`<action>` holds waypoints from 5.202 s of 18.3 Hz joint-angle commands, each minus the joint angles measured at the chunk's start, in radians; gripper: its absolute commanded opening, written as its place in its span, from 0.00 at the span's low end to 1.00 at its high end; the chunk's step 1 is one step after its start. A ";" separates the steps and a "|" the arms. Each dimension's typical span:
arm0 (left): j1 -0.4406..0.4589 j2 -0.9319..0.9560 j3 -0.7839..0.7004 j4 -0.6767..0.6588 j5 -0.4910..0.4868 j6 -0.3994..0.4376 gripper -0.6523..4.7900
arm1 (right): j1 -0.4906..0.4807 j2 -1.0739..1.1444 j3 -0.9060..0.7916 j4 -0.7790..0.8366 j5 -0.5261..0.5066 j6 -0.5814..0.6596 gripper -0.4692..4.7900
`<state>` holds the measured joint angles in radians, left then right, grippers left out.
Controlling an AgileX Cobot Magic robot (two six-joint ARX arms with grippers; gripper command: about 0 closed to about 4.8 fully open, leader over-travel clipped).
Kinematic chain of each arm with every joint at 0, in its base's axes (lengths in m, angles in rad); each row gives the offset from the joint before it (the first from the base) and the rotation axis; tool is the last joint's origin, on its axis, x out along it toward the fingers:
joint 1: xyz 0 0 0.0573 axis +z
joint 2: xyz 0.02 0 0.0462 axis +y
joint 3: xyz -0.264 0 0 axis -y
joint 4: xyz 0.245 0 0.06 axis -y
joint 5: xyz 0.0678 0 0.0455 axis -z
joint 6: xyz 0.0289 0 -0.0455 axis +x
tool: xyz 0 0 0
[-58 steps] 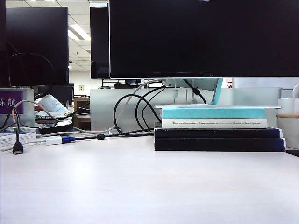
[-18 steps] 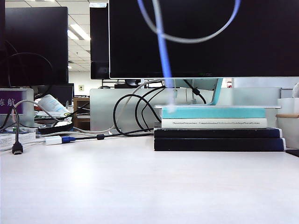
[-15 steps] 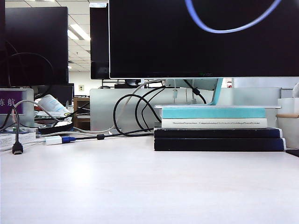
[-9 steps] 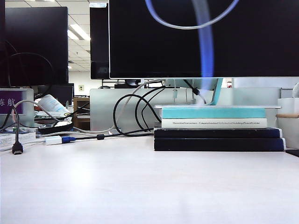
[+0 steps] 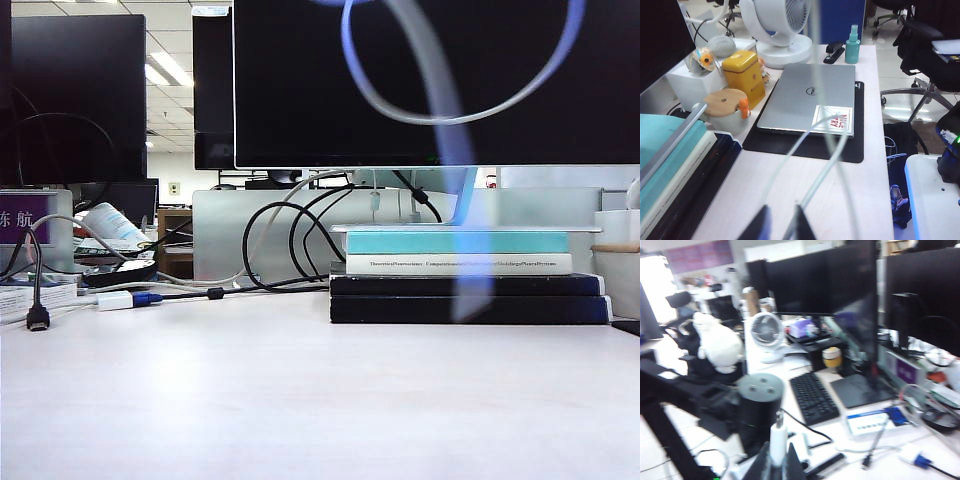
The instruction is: Unfold the white charging cable into a straight cable.
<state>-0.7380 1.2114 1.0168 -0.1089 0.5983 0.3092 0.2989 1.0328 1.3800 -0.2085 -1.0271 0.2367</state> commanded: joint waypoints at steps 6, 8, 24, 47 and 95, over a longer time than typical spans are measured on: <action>0.000 -0.128 0.004 -0.047 -0.042 0.021 0.33 | 0.000 0.015 0.006 -0.157 0.124 -0.213 0.08; 0.000 -0.122 0.003 -0.124 -0.127 0.011 1.00 | 0.000 0.011 0.006 0.048 0.041 -0.006 0.08; 0.000 -0.121 0.004 0.130 -0.009 -0.104 0.11 | 0.000 -0.033 0.005 0.149 -0.075 0.204 0.08; 0.000 -0.194 0.041 0.140 -0.129 -0.047 0.11 | 0.000 -0.023 -0.007 -0.266 0.063 -0.127 1.00; 0.148 -0.003 0.126 0.107 0.335 -0.301 1.00 | 0.000 -0.060 0.150 -0.392 0.085 -0.189 0.08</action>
<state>-0.5827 1.2110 1.1400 -0.0544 0.9005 0.0536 0.2989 0.9775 1.5242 -0.6128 -0.9382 0.0444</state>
